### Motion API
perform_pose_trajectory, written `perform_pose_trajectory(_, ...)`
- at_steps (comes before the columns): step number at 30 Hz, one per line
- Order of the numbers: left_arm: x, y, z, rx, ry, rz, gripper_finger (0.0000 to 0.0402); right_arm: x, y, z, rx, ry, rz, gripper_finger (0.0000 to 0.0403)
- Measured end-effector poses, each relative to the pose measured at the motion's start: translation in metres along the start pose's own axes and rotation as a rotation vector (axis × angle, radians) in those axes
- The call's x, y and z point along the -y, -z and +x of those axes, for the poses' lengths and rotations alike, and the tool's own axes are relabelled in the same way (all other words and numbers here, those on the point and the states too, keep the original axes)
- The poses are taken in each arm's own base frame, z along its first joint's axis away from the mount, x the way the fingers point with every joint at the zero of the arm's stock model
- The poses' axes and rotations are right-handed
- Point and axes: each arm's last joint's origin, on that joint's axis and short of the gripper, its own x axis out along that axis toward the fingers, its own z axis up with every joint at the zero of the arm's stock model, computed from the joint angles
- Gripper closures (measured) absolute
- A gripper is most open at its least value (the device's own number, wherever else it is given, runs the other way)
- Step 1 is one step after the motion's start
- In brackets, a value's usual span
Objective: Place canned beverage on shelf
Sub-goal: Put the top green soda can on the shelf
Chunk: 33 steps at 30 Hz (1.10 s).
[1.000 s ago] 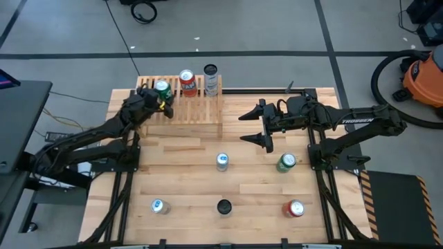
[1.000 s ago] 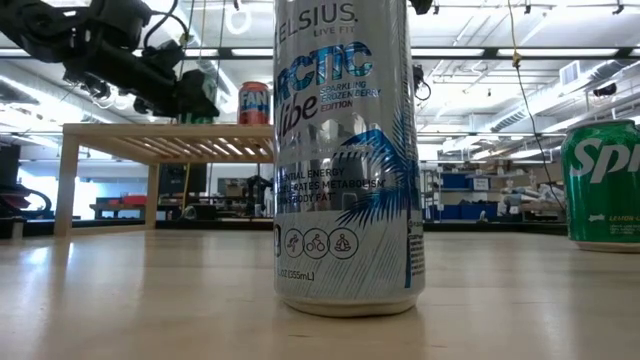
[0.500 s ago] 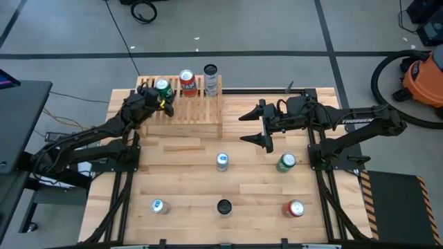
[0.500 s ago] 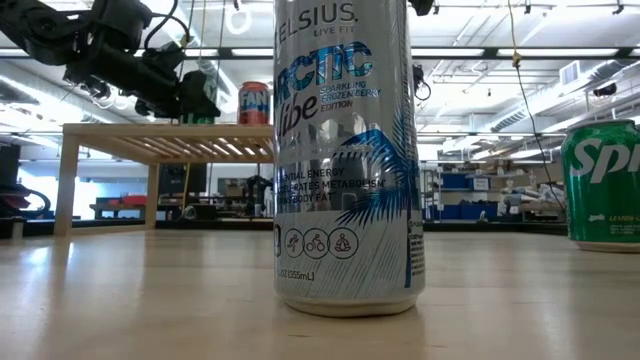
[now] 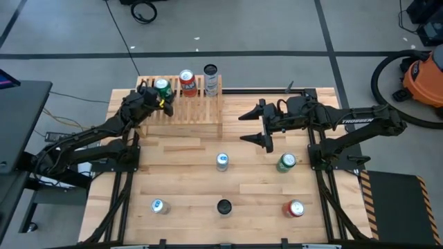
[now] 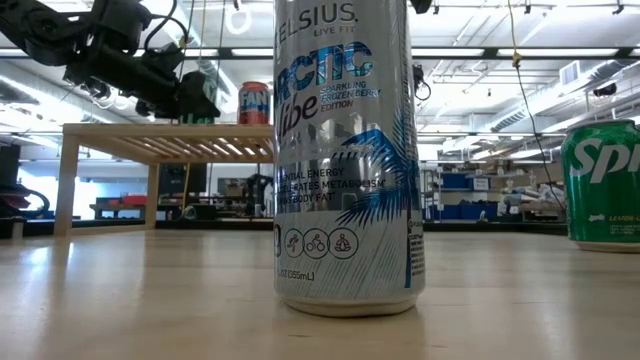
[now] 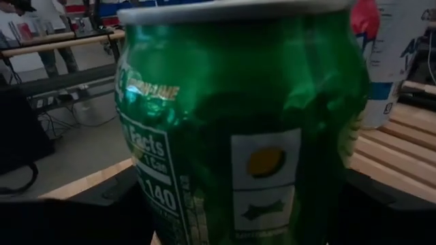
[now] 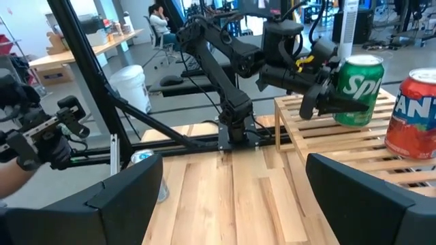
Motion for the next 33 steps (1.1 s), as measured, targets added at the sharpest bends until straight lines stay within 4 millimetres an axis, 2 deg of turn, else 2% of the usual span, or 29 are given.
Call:
perform_pose_trajectory(28,0.0007,-0.0001,0.0000,0.006,0.014,0.026,0.0086,-0.0003,-0.0019,0.0000,0.019,-0.003,-0.002,0.0031)
perform_pose_trajectory(33,0.0019,-0.0008,-0.0001,0.014,0.058,0.019,0.0086,-0.0003,-0.0019,0.0000,0.019,-0.003,-0.002,0.0031)
